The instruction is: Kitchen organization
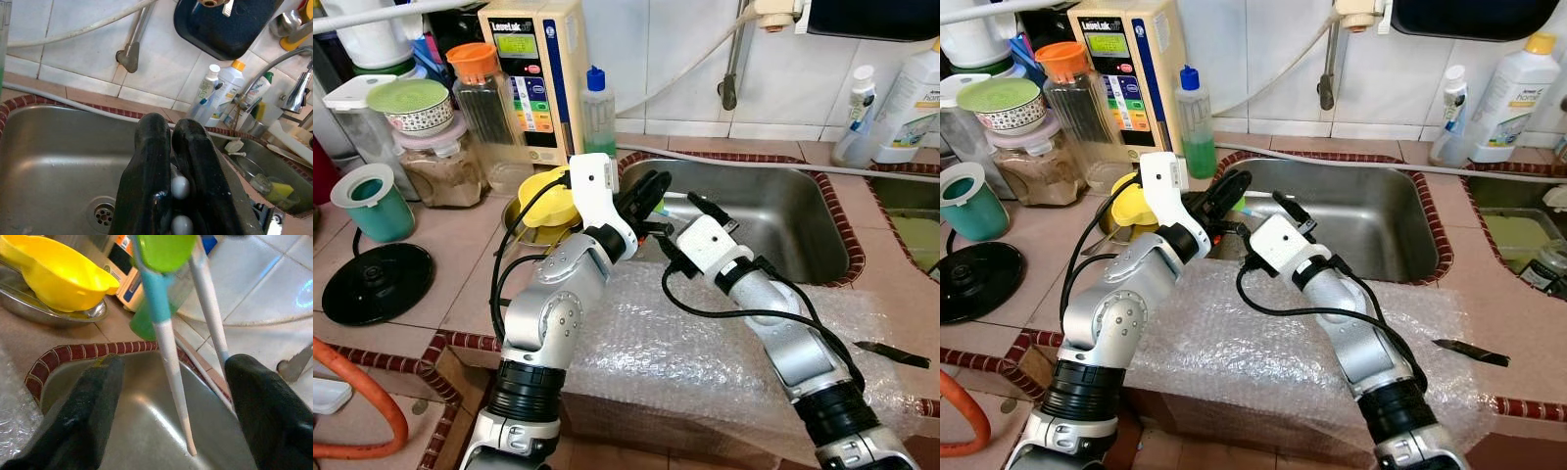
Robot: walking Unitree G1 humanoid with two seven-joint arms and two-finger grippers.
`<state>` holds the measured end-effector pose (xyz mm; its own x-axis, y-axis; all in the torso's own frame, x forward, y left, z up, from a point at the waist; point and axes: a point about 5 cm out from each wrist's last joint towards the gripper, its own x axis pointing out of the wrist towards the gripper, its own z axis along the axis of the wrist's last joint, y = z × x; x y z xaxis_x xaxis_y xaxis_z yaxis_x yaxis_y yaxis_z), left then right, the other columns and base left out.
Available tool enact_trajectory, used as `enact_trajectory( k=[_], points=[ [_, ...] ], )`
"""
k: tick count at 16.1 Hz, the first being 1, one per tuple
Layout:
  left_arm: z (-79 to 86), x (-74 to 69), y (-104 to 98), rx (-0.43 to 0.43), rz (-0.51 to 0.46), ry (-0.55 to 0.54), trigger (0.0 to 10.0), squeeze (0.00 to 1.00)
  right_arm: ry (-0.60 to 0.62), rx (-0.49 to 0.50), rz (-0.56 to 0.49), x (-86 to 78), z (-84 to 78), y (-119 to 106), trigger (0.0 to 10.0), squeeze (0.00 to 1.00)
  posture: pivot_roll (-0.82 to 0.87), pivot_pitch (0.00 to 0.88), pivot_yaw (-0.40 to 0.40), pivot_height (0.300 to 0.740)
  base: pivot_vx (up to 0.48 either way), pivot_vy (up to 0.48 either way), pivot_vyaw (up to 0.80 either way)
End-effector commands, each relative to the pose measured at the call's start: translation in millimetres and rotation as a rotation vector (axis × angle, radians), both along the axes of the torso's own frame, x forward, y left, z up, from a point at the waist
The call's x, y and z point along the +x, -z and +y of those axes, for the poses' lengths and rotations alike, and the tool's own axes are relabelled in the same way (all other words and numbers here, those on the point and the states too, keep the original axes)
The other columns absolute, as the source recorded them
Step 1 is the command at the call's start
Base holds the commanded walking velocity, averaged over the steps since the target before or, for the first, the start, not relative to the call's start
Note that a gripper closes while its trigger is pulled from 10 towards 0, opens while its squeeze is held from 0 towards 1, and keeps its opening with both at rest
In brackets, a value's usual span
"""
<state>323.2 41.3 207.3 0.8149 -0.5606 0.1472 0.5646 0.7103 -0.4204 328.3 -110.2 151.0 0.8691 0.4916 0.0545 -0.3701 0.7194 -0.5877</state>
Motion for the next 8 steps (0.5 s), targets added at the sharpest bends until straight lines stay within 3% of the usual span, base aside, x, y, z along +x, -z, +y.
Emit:
enact_trajectory(
  k=[1, 3, 4, 8],
  points=[
    [-0.7, 1.0, -4, 0.005, -0.012, 0.006, 1.6, 0.00, 0.008, 0.009, -0.010, 4.0, -0.5, -3, 0.0, 0.00, -0.02, 0.000, 0.049, 0.740, 0.000, 0.000, 0.00],
    [3.2, 5.3, -8, 0.013, -0.015, -0.010, 1.9, 0.00, 0.018, 0.055, 0.018, 11.2, 2.3, -6, 0.0, 0.00, -0.02, 0.000, 0.052, 0.740, 0.000, 0.000, 0.00],
    [5.2, 7.3, -8, 0.027, -0.029, -0.025, 2.2, 0.00, 0.012, 0.028, 0.010, 12.4, 4.0, -6, 0.0, 0.00, -0.01, 0.000, 0.053, 0.740, 0.000, 0.000, 0.00],
    [7.7, 9.1, -9, -0.005, 0.004, -0.058, 2.7, 0.00, 0.029, 0.091, 0.041, 16.6, 7.5, -3, 0.0, 0.00, 0.00, 0.000, 0.054, 0.740, 0.000, 0.000, 0.00]
  ],
)
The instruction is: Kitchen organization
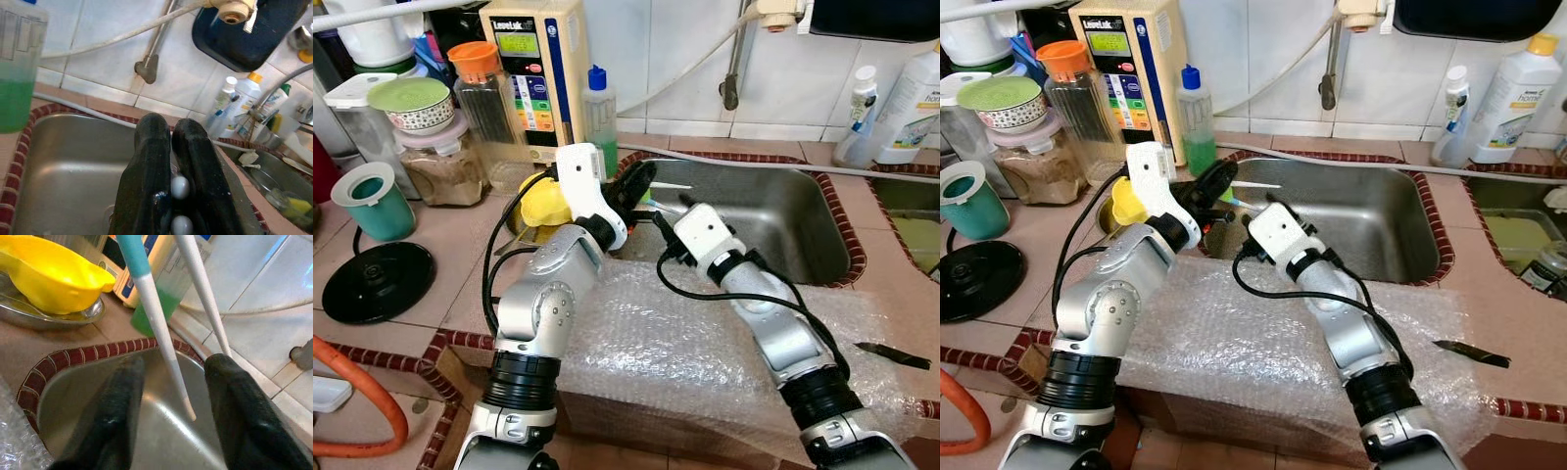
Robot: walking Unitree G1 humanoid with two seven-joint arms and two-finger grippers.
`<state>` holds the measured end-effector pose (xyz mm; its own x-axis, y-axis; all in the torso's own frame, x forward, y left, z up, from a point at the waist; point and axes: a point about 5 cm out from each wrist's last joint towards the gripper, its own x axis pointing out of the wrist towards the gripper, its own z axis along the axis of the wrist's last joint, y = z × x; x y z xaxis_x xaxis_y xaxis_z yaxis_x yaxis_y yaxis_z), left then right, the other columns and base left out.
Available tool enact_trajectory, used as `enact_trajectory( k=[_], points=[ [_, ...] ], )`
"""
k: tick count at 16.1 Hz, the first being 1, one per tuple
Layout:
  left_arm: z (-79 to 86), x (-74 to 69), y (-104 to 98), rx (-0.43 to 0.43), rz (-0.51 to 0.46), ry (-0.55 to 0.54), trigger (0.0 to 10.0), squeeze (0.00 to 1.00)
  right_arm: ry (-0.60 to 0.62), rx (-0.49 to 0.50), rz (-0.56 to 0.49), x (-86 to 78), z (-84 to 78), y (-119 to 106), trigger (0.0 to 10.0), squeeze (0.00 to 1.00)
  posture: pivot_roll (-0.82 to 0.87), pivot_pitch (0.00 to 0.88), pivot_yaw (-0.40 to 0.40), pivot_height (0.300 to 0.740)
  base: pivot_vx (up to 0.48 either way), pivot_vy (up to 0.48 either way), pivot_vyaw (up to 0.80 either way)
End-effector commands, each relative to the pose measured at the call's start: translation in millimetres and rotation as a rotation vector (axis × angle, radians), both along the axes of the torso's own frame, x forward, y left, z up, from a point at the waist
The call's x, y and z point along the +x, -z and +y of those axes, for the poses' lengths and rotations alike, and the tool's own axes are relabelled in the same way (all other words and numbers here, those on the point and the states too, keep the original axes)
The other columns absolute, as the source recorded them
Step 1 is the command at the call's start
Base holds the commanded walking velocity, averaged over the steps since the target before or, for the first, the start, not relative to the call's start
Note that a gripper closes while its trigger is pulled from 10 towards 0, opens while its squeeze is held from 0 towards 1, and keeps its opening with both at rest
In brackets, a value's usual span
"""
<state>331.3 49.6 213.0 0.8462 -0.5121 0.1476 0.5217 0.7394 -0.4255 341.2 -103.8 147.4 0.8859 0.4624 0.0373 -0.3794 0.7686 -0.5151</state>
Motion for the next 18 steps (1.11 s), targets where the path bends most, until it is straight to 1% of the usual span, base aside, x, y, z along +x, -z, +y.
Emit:
enact_trajectory(
  k=[1, 2, 3, 4, 5, 7, 8, 10, 11, 12, 13, 14, 15, 16, 18],
  points=[
    [-1.1, 1.1, -4, 0.007, -0.005, 0.005, 2.7, 0.00, -0.004, 0.032, -0.015, 4.5, 1.9, -8, 0.0, 0.00, 0.00, 0.000, 0.054, 0.740, 0.000, 0.000, 0.00],
    [-1.1, 1.1, -4, 0.007, -0.005, 0.005, 2.7, 0.00, -0.004, 0.032, -0.015, 4.5, 1.9, -8, 0.0, 0.00, 0.00, 0.000, 0.054, 0.740, 0.000, 0.000, 0.00],
    [-2.3, 2.1, -5, 0.013, -0.006, 0.011, 3.2, 0.00, -0.009, 0.043, -0.013, 7.9, 3.2, -11, 0.0, 0.00, 0.00, 0.000, 0.055, 0.740, 0.000, 0.000, 0.00],
    [-4.2, 2.1, -7, 0.006, -0.006, 0.024, 3.2, 0.00, -0.027, 0.059, -0.011, 10.0, 6.1, -14, 0.0, 0.00, -0.01, 0.000, 0.061, 0.740, 0.000, 0.000, 0.00],
    [-7.0, 1.1, -5, 0.013, -0.009, 0.040, 3.5, 0.00, -0.050, 0.043, -0.018, 10.4, 9.5, -15, 0.0, 0.00, -0.01, 0.000, 0.065, 0.740, 0.000, 0.000, 0.00],
    [-10.5, -2.8, -1, 0.011, 0.008, 0.054, 3.4, 0.00, -0.046, 0.050, -0.024, 10.6, 10.8, -14, 0.0, 0.00, -0.01, 0.000, 0.068, 0.740, 0.000, 0.000, 0.00],
    [-13.2, -6.3, 1, 0.010, 0.012, 0.067, 3.5, 0.00, -0.034, 0.064, -0.032, 11.4, 10.2, -15, 0.0, 0.00, -0.01, 0.000, 0.068, 0.740, 0.000, 0.000, 0.00],
    [-13.7, -7.3, 3, 0.008, 0.016, 0.068, 3.5, 0.00, -0.024, 0.071, -0.033, 11.8, 8.9, -16, 0.0, 0.00, -0.01, 0.000, 0.070, 0.740, 0.000, 0.000, 0.00],
    [-13.1, -7.6, 3, 0.027, 0.006, 0.066, 3.6, 0.00, -0.008, 0.069, -0.028, 11.5, 3.4, -13, 0.0, 0.00, -0.01, 0.000, 0.073, 0.740, 0.000, 0.000, 0.00],
    [-12.4, -7.8, 4, 0.033, 0.003, 0.064, 3.6, 0.00, -0.003, 0.066, -0.025, 10.4, 0.8, -11, 0.0, 0.00, -0.02, 0.000, 0.076, 0.740, 0.000, 0.000, 0.00],
    [-12.2, -8.0, 4, 0.032, 0.004, 0.064, 4.0, 0.00, -0.004, 0.068, -0.025, 10.4, 0.4, -11, 0.0, 0.00, -0.02, 0.000, 0.077, 0.740, 0.000, 0.000, 0.00],
    [-11.0, -6.9, 5, 0.034, 0.009, 0.061, 4.6, 0.00, -0.001, 0.067, -0.024, 10.0, -1.4, -10, 0.0, 0.00, -0.02, 0.000, 0.080, 0.740, 0.000, 0.000, 0.00],
    [-7.8, -4.6, 6, 0.048, 0.010, 0.048, 6.8, 0.00, 0.020, 0.067, -0.023, 9.1, -8.4, -9, 0.0, 0.00, -0.02, 0.000, 0.084, 0.740, 0.000, 0.000, 0.00],
    [-5.4, -2.6, 6, 0.060, 0.007, 0.034, 10.0, 0.00, 0.049, 0.066, -0.023, 8.2, -17.7, -8, 0.0, 0.00, -0.03, 0.000, 0.088, 0.740, 0.000, 0.000, 0.00],
    [-4.3, -2.3, 8, 0.065, 0.005, 0.029, 10.0, 0.00, 0.073, 0.067, -0.021, 6.7, -26.9, -6, 0.0, 0.00, -0.03, 0.000, 0.089, 0.740, 0.000, 0.000, 0.00]
  ],
)
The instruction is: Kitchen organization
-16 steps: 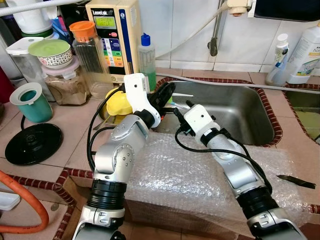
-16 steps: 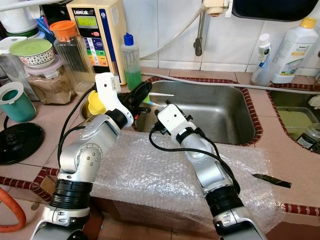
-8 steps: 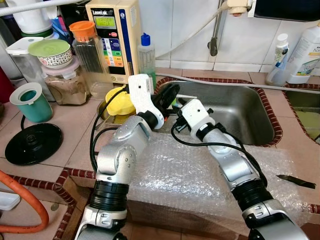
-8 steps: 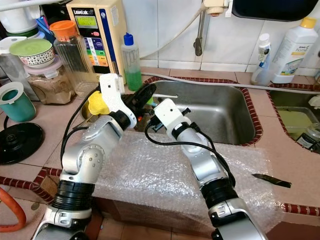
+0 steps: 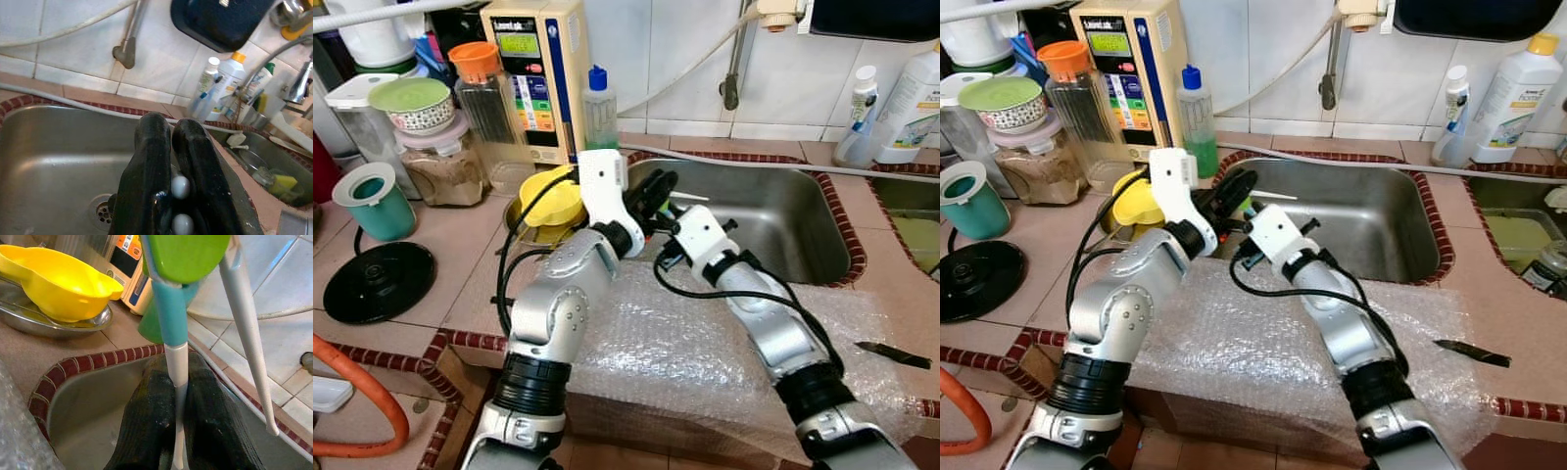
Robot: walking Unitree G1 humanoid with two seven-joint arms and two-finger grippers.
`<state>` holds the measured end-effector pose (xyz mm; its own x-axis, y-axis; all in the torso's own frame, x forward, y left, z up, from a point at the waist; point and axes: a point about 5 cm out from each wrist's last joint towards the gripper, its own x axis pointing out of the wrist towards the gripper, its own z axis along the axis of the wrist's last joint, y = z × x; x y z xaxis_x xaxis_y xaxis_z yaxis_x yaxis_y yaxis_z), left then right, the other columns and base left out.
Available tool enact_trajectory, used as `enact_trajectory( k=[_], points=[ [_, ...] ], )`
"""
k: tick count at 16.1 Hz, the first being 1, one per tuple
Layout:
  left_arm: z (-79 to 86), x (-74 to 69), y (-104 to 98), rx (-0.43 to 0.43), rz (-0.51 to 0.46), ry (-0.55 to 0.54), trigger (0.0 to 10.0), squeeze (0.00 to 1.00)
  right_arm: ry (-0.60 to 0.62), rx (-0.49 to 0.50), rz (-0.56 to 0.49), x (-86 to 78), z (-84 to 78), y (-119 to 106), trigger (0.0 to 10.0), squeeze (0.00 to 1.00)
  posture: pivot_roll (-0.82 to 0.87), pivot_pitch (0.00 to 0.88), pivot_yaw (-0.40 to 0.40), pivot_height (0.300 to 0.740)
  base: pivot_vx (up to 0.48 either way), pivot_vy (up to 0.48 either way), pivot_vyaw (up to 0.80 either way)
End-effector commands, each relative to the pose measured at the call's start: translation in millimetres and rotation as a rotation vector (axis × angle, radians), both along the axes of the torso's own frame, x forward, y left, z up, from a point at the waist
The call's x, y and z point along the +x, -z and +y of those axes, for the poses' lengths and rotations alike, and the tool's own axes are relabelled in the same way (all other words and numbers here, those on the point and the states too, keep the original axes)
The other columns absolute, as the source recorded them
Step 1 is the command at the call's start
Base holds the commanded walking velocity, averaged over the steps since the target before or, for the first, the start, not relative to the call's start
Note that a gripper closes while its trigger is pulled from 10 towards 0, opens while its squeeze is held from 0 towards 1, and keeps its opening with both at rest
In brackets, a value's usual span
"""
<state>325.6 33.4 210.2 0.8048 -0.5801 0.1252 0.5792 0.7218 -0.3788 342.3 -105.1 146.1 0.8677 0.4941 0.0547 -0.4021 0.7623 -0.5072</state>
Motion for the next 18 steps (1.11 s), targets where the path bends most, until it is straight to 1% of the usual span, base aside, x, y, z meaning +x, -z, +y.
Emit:
enact_trajectory(
  k=[1, 2, 5, 9, 10, 12, 15, 16, 17, 18],
  points=[
    [12.2, 3.0, 6, 0.009, 0.017, -0.047, 10.0, 0.76, 0.121, 0.050, -0.007, 4.6, -30.4, -6, 0.0, 0.00, -0.03, 0.000, 0.089, 0.740, 0.000, 0.000, 0.00],
    [12.4, 2.3, 9, 0.006, 0.026, -0.049, 10.0, 1.00, 0.136, 0.048, -0.005, 3.6, -36.3, -5, 0.0, 0.00, -0.03, 0.000, 0.086, 0.740, 0.000, 0.000, 0.00],
    [10.6, -1.5, 15, -0.007, 0.049, -0.035, 10.0, 1.00, 0.159, 0.043, -0.001, 3.4, -44.4, -4, 0.0, 0.00, -0.03, 0.000, 0.082, 0.740, 0.000, 0.000, 0.00],
    [9.9, -6.1, 18, -0.003, 0.042, 0.001, 10.0, 1.00, 0.182, 0.017, 0.006, 3.6, -50.8, 0, 0.0, 0.00, -0.03, 0.000, 0.087, 0.740, 0.000, 0.000, 0.00],
    [9.0, -7.9, 20, 0.007, 0.044, 0.025, 10.0, 1.00, 0.194, 0.012, 0.011, 4.3, -53.9, 0, 0.0, 0.00, -0.03, 0.000, 0.089, 0.740, 0.000, 0.000, 0.00],
    [6.0, -15.0, 25, 0.038, 0.048, 0.093, 10.0, 1.00, 0.236, -0.001, 0.027, 6.1, -67.3, 3, 0.0, 0.00, -0.03, 0.000, 0.086, 0.740, 0.000, 0.000, 0.00],
    [5.6, -22.5, 38, 0.073, 0.074, 0.150, 10.0, 1.00, 0.269, -0.032, 0.088, 7.8, -81.8, 12, 0.0, 0.00, -0.02, 0.000, 0.083, 0.740, 0.000, 0.000, 0.00],
    [6.1, -26.5, 44, 0.106, 0.075, 0.175, 10.0, 1.00, 0.283, -0.026, 0.106, 10.0, -85.2, 14, 0.0, 0.00, -0.02, 0.000, 0.086, 0.740, 0.000, 0.000, 0.00],
    [10.0, -29.3, 55, 0.133, 0.094, 0.170, 10.0, 1.00, 0.300, -0.001, 0.122, 12.8, -87.8, 14, 0.0, 0.00, -0.02, 0.000, 0.089, 0.740, 0.000, 0.000, 0.00],
    [13.1, -30.3, 60, 0.153, 0.096, 0.158, 10.0, 1.00, 0.310, 0.020, 0.139, 14.0, -89.0, 14, 0.0, 0.00, -0.02, 0.000, 0.094, 0.740, 0.000, 0.000, 0.00]
  ],
)
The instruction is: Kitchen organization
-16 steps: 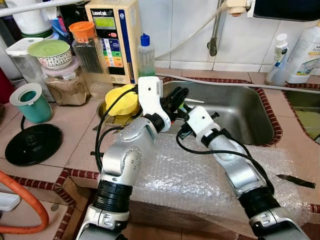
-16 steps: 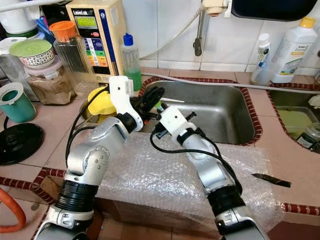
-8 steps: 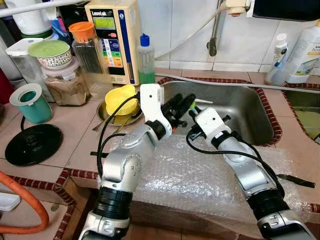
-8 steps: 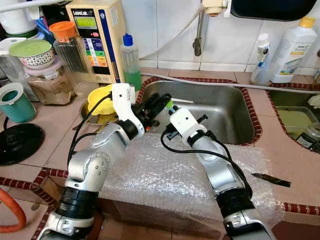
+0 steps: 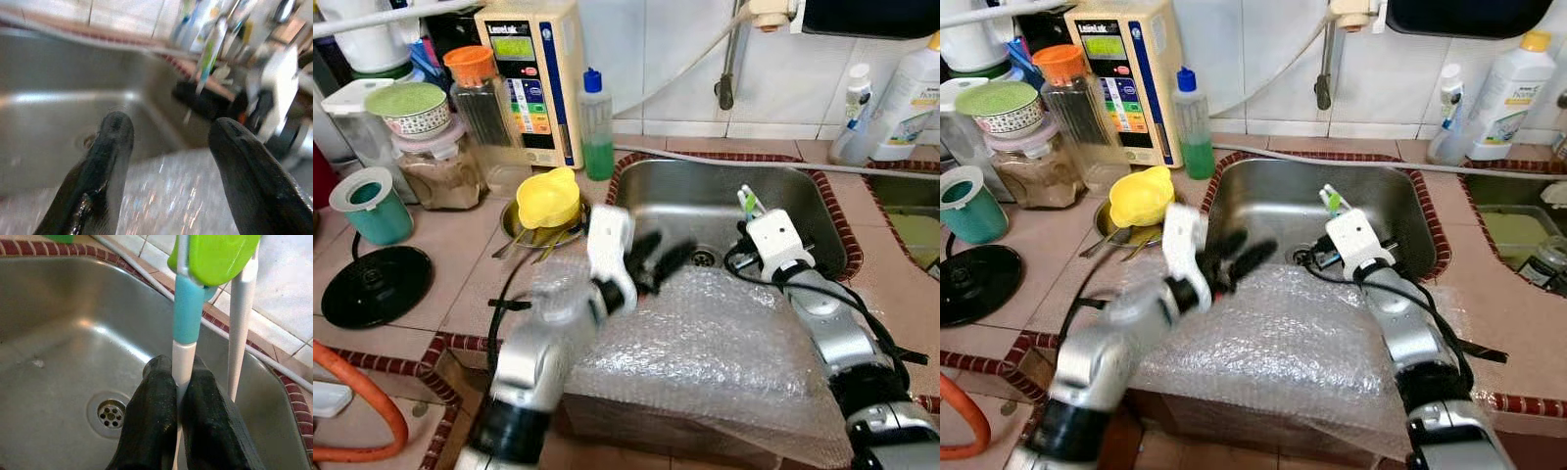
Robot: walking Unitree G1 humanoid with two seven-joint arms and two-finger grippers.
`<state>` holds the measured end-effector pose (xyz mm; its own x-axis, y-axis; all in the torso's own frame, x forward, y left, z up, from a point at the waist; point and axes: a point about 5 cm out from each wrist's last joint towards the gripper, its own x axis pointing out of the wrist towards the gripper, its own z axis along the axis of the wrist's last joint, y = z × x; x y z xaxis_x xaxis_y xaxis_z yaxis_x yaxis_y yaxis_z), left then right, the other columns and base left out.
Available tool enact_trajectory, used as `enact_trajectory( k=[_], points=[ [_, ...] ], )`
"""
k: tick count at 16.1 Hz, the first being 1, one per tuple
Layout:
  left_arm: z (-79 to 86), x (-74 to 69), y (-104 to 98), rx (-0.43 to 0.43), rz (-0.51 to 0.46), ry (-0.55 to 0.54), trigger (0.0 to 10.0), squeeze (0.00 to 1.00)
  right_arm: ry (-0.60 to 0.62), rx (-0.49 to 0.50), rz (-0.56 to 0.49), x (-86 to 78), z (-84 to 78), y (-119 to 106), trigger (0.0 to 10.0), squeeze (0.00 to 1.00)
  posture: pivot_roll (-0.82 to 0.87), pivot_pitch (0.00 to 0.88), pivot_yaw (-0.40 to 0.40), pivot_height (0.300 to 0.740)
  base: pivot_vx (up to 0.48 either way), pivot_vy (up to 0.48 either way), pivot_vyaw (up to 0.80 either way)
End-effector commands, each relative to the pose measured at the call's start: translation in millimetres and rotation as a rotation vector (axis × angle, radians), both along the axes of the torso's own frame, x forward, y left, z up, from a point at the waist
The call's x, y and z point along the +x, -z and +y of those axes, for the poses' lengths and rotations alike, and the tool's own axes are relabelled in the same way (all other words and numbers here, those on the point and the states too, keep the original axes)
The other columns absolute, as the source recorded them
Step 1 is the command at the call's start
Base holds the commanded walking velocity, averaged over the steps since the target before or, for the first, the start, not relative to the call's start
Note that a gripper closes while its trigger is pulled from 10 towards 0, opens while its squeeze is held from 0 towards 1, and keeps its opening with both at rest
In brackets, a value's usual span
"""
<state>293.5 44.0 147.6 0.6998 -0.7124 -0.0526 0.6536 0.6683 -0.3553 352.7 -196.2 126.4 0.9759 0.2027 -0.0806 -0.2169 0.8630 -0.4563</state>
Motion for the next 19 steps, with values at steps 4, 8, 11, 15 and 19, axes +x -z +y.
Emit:
enact_trajectory(
  k=[4, 8, 11, 15, 19],
  points=[
    [7.8, -2.5, 7, 0.049, -0.004, -0.020, 10.0, 1.00, 0.037, 0.067, 0.096, 3.6, -9.9, 6, 6.4, 0.00, -0.01, 0.000, 0.099, 0.740, 0.000, 0.000, 0.00],
    [7.1, -0.2, 3, 0.036, -0.028, -0.020, 10.0, 1.00, 0.105, 0.149, 0.147, 9.2, -25.1, 4, 10.0, 1.00, 0.00, 0.000, 0.094, 0.740, 0.000, 0.000, 0.00],
    [7.7, -1.3, 5, 0.048, -0.028, -0.019, 10.0, 1.00, 0.111, 0.157, 0.176, 5.7, -26.3, 11, 10.0, 1.00, 0.00, 0.000, 0.101, 0.740, 0.000, 0.000, 0.00],
    [6.9, -1.5, 5, 0.063, -0.037, -0.021, 10.0, 1.00, 0.185, 0.140, 0.237, 0.1, -33.7, 26, 10.0, 1.00, 0.00, 0.000, 0.107, 0.740, 0.000, 0.000, 0.00],
    [6.8, 1.0, 3, 0.055, -0.051, -0.032, 10.0, 1.00, 0.197, 0.160, 0.212, 0.0, -35.1, 25, 10.0, 1.00, 0.00, 0.000, 0.107, 0.740, 0.000, 0.000, 0.00]
  ],
)
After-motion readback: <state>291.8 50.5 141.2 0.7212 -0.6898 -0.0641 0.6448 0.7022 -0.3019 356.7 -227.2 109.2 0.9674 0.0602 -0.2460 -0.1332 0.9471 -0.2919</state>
